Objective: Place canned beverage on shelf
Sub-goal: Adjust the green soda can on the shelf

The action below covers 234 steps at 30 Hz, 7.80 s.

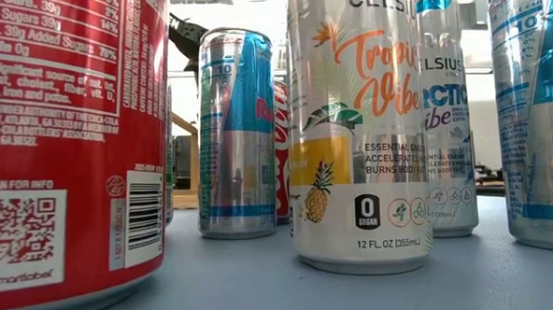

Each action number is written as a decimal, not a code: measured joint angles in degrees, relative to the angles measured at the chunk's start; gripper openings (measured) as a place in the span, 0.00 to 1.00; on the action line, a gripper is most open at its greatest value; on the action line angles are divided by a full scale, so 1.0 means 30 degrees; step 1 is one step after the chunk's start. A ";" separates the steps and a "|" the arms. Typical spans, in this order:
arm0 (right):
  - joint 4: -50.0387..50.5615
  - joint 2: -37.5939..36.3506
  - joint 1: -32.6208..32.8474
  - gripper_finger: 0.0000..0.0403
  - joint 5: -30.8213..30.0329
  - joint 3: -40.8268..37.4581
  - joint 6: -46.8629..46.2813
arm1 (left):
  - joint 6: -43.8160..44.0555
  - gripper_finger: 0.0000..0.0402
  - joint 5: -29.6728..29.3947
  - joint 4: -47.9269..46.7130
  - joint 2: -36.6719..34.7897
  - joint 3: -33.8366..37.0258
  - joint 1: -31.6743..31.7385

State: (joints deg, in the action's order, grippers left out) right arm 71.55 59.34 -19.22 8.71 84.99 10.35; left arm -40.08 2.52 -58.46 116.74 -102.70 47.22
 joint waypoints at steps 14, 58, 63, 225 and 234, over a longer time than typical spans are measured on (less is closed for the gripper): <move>-0.0005 0.0004 -0.0007 0.65 0.0000 0.0000 0.0058 | 0.0689 0.73 -0.0184 -0.0917 0.0006 -0.0873 0.0227; 0.0459 -0.0003 -0.0015 0.65 0.0000 -0.0007 0.0051 | 0.2309 0.78 0.0388 -0.0618 0.0191 -0.0661 0.0756; 0.0459 -0.0003 -0.0015 0.65 0.0000 -0.0007 0.0051 | 0.2240 0.79 0.0140 -0.0647 0.0191 -0.0661 0.0424; -1.4474 1.3949 -0.1645 0.65 -0.2486 0.4406 -0.0869 | 0.2976 0.79 0.1257 0.1043 -0.0993 0.2319 0.1626; -1.2539 1.1903 -0.1785 0.65 -0.2961 0.4402 -0.0277 | 0.3602 0.79 0.0854 0.1122 -0.0909 0.2216 0.1582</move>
State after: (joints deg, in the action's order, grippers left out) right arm 33.93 95.05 -24.58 -0.17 98.20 9.52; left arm -29.28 5.08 -55.09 114.02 -96.05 51.96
